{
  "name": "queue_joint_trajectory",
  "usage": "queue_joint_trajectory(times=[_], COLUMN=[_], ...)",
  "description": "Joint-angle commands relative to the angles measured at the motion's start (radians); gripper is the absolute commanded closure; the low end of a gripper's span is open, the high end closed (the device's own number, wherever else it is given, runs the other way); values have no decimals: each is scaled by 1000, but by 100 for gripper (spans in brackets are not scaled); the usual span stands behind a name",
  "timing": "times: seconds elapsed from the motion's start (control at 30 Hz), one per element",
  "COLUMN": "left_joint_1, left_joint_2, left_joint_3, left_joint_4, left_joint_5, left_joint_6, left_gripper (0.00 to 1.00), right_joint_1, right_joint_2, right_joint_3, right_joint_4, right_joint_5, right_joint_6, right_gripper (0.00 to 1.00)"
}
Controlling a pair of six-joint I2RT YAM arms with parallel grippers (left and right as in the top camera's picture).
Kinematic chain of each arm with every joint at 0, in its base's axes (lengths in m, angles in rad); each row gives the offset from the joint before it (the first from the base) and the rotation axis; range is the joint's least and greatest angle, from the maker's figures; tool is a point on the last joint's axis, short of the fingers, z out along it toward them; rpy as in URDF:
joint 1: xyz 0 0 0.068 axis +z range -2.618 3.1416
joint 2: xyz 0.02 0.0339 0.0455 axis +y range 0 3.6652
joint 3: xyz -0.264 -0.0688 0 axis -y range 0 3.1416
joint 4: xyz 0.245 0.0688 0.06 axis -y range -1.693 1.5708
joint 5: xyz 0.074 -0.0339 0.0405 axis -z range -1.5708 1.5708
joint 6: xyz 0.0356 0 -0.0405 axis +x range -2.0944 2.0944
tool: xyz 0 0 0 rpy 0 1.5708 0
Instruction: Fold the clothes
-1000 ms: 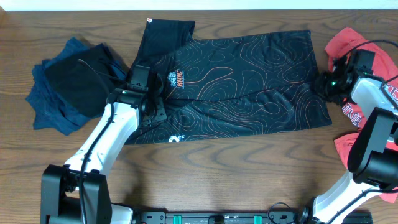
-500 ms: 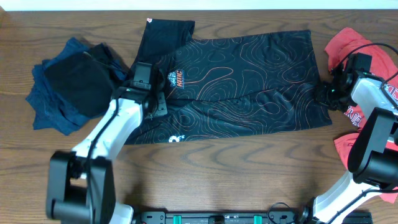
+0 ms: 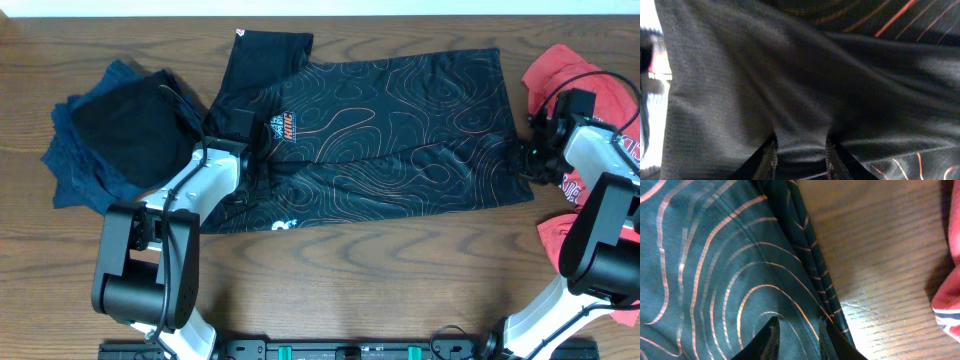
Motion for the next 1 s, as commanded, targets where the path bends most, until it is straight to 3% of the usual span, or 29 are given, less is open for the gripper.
queue_joint_trajectory(times=[0.0,0.2,0.63,0.77,0.97], left_joint_1=[-2,-2,-2,-2,-2], left_joint_2=[51,60,59,53,7], left_joint_3=[-13,-16,-23,-23,-23], left_joint_4=[-49,-103,-291,-309,-263], left_joint_5=[-5,-4,57,59,59], left_joint_6=[2,2,2,2,3], left_gripper=[65,66,66,66,65], right_joint_1=[11,10,8,8,10], right_joint_2=[-5,-5,-6,-7,-29], right_joint_3=[-53,-145,-175,-175,-175], right_joint_4=[-5,-12,-257,-318,-319], right_joint_5=[27,66,367,462,464], right_joint_6=[-19,43,306,406,412], right_gripper=[75,76,82,83,83])
